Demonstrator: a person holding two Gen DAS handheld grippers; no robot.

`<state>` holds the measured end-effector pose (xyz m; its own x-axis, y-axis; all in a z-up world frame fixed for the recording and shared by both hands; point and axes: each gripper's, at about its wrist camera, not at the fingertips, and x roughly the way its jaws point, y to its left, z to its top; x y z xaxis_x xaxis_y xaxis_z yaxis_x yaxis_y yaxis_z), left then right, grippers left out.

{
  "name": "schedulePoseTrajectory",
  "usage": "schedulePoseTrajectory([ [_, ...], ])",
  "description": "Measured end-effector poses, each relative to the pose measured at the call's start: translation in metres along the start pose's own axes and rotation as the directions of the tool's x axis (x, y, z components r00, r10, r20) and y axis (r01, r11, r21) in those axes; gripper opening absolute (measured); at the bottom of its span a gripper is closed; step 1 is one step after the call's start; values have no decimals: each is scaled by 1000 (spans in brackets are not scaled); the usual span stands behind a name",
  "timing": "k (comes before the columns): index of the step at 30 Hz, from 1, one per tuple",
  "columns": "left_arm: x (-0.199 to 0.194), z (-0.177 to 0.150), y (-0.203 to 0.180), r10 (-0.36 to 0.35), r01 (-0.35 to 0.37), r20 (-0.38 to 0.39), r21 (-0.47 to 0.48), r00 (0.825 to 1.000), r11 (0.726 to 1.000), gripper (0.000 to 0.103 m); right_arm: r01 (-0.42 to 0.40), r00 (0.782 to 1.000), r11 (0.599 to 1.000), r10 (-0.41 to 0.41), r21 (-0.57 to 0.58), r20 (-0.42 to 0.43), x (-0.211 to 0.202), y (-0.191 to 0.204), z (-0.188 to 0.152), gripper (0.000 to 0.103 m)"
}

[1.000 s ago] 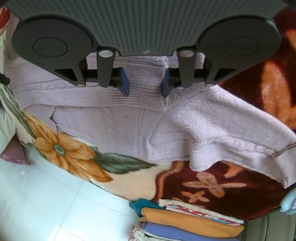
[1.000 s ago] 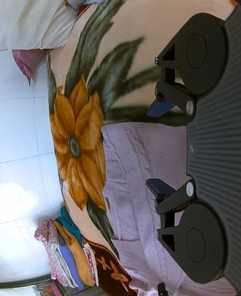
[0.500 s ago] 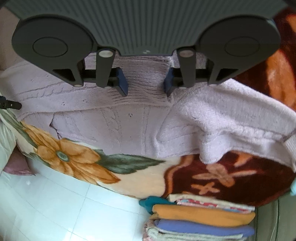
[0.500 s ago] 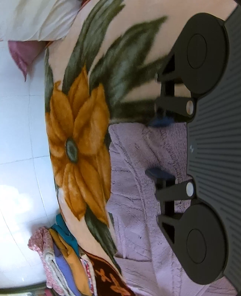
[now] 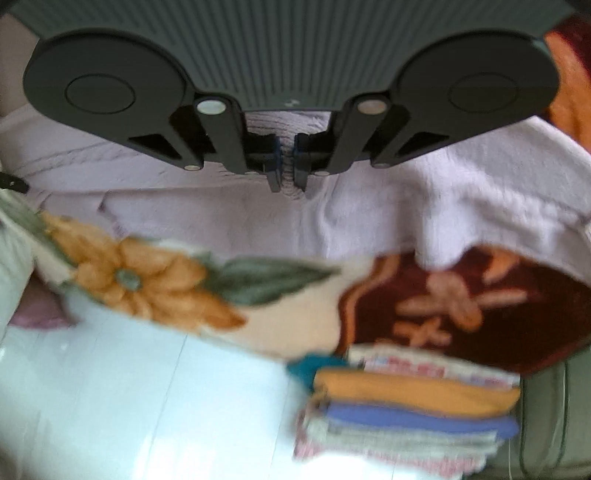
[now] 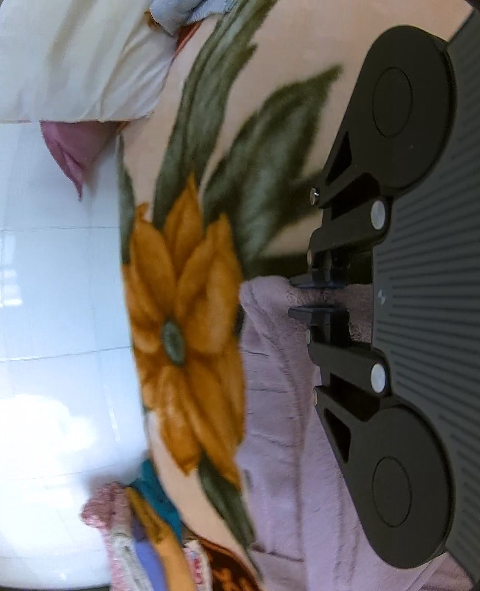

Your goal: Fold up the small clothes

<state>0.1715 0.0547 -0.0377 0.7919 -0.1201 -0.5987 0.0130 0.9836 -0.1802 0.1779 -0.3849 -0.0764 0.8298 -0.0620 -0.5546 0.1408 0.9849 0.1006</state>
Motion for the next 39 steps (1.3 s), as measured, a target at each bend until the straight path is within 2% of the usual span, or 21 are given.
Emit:
schedulePoseTrajectory([
  [2, 11, -6, 5, 5, -7, -49, -22, 999, 1000, 13, 10, 1000, 1000, -10, -15, 1, 0, 1, -1, 11],
  [4, 9, -7, 8, -4, 3, -38, -32, 999, 999, 13, 8, 1000, 1000, -8, -22, -4, -1, 2, 0, 12],
  [6, 5, -7, 10, -6, 4, -42, -45, 999, 999, 14, -3, 1000, 1000, 2, -8, -11, -4, 1, 3, 27],
  [7, 3, -5, 11, -7, 5, -46, -55, 999, 998, 15, -4, 1000, 1000, 4, 4, -10, -8, 0, 4, 31],
  [9, -3, -3, 12, -7, 3, -50, -65, 999, 998, 20, -7, 1000, 1000, 7, 23, -3, -18, -2, 7, 47],
  [10, -8, -2, 12, 7, -10, -47, -60, 999, 998, 26, -19, 1000, 999, 18, 32, 4, -26, -2, 7, 49],
  [11, -13, -1, 13, 26, -28, -41, -50, 999, 998, 33, -31, 999, 999, 30, 40, 12, -34, -3, 7, 51],
  [13, -22, 0, 15, 59, -60, -29, -35, 998, 998, 38, -53, 999, 997, 52, 51, 15, -50, -3, 8, 51],
  [19, -51, 1, 40, 131, -133, -26, -70, 991, 989, 38, -132, 991, 987, 131, 86, 19, -110, 1, 5, 52],
  [22, -64, 4, 57, 173, -175, -22, -91, 985, 980, 38, -169, 986, 982, 168, 88, 18, -141, 9, 1, 55],
  [23, -68, 6, 63, 188, -189, -17, -93, 982, 978, 38, -183, 983, 979, 182, 85, 23, -151, 12, -2, 60],
  [24, -73, 8, 67, 203, -203, -9, -95, 979, 975, 38, -196, 981, 977, 194, 84, 30, -160, 15, -5, 64],
  [27, -82, 15, 82, 252, -250, 10, -99, 968, 963, 38, -232, 973, 970, 230, 77, 34, -182, 26, -16, 64],
  [29, -82, 19, 93, 286, -282, 15, -110, 958, 953, 47, -241, 970, 968, 239, 65, 34, -193, 34, -26, 64],
  [31, -79, 21, 103, 331, -327, 16, -111, 944, 939, 51, -240, 971, 969, 239, 52, 25, -202, 43, -38, 64],
  [35, -69, 26, 119, 406, -404, 24, -75, 913, 912, 51, -240, 970, 969, 242, 52, -22, -207, 54, -58, 64],
  [39, -58, 33, 142, 455, -451, 13, -102, 890, 886, 51, -223, 972, 973, 227, 67, -68, -205, 60, -71, 64],
])
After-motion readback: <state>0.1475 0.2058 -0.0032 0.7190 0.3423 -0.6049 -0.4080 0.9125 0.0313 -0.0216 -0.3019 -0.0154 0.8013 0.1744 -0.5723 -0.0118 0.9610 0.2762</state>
